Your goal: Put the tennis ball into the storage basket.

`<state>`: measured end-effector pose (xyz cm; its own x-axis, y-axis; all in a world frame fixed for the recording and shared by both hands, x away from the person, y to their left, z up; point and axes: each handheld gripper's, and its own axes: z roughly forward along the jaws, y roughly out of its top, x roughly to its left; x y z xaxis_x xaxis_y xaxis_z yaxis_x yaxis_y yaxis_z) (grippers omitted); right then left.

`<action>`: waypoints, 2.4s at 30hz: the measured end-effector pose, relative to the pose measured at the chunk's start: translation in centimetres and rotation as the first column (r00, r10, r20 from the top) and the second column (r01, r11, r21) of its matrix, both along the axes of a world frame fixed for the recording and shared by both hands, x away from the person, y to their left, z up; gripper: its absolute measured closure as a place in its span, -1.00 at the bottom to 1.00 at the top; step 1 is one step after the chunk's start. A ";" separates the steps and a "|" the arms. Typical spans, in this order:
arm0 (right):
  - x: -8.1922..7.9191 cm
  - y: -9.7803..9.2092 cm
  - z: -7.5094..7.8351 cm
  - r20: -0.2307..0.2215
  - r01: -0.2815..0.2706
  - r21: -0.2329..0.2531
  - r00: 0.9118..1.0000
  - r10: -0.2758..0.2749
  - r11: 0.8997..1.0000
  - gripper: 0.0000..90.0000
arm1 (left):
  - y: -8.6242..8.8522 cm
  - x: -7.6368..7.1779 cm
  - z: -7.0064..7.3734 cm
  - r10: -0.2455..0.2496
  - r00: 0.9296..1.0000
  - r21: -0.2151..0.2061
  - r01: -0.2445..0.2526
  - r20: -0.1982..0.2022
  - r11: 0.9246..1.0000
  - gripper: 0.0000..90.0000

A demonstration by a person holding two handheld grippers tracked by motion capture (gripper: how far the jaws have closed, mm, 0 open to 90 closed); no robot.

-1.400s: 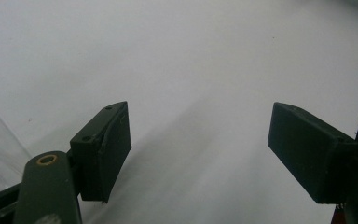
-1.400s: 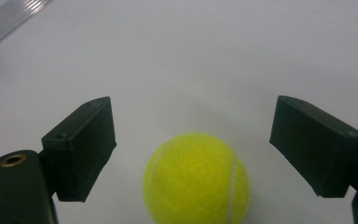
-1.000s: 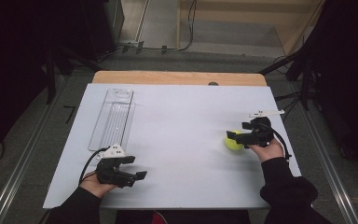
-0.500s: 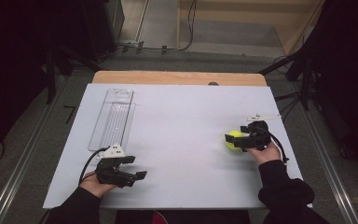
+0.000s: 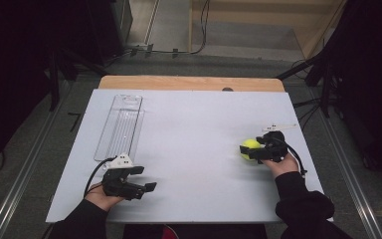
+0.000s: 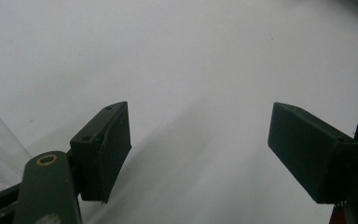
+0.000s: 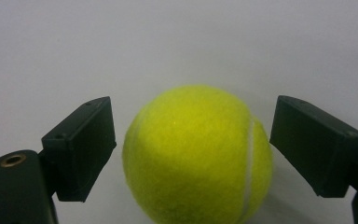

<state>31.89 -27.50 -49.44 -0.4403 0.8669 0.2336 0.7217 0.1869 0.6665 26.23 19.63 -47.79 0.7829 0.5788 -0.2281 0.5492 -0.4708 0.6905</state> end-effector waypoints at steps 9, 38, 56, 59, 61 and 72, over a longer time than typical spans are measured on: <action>0.1 0.0 -0.8 -0.035 0.005 -0.005 0.999 -0.005 1.000 -0.73 | 0.0 0.0 0.0 -0.005 1.000 0.000 0.005 0.002 1.000 -0.51; 0.0 0.5 -1.5 -0.067 -0.042 -0.038 0.997 0.040 0.998 -0.49 | 0.0 0.0 0.0 -0.004 1.000 -0.002 0.004 0.002 1.000 -0.51; 0.1 0.2 -0.9 -0.056 -0.034 0.001 0.998 0.034 0.999 -0.49 | 0.0 0.0 0.0 -0.005 1.000 -0.001 0.005 0.002 1.000 -0.51; 0.0 0.1 -0.5 -0.053 -0.023 0.011 0.998 0.023 1.000 -0.49 | 0.0 0.0 0.0 -0.004 1.000 -0.002 0.004 0.002 1.000 -0.51; -0.1 0.2 -0.3 -0.043 -0.027 0.012 0.999 0.028 1.000 -0.49 | -0.1 0.0 0.0 -0.005 1.000 -0.001 0.005 0.002 1.000 -0.51; -0.6 0.5 1.1 0.012 -0.043 0.015 0.999 0.043 0.999 -0.49 | 0.0 0.0 0.0 -0.004 1.000 -0.005 0.004 0.000 1.000 -0.51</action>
